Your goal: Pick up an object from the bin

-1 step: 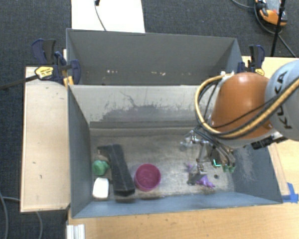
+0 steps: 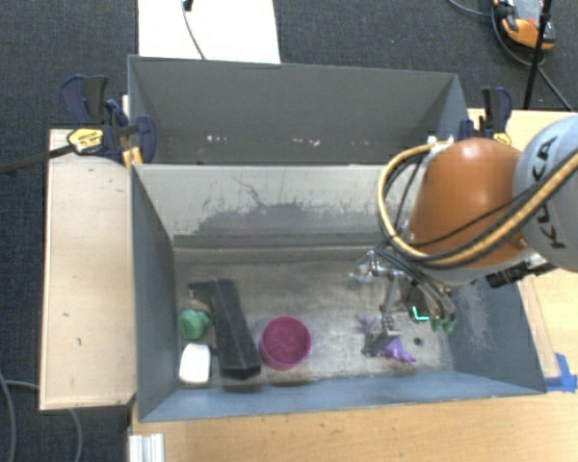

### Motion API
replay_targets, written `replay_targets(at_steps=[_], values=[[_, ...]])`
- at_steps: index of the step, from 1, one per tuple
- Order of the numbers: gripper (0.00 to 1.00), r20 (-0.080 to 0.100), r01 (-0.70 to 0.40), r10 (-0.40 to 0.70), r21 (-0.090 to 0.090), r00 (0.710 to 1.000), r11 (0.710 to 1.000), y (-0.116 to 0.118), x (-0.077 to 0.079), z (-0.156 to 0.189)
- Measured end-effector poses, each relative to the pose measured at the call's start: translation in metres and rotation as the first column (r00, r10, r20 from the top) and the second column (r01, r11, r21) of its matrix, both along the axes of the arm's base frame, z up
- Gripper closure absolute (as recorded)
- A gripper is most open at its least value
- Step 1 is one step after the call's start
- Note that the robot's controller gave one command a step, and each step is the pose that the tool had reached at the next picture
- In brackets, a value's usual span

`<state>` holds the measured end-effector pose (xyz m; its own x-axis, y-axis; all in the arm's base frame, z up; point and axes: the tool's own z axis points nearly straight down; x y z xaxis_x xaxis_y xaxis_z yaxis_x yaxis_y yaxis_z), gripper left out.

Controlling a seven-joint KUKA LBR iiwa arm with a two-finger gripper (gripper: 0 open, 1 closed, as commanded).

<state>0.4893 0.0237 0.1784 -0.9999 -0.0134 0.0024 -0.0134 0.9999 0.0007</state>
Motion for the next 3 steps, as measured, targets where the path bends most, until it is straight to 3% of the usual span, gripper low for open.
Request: replay_targets(at_steps=[1, 2, 3], values=[[0.0, 0.007, 0.007, -0.007, -0.001, 1.0, 1.0, 0.034, -0.006, -0.019], [0.0, 0.008, 0.037, -0.037, 0.001, 0.999, 0.999, 0.092, 0.017, -0.059], [1.0, 0.006, 0.098, -0.098, 0.002, 0.995, 0.995, 0.083, -0.005, -0.105]])
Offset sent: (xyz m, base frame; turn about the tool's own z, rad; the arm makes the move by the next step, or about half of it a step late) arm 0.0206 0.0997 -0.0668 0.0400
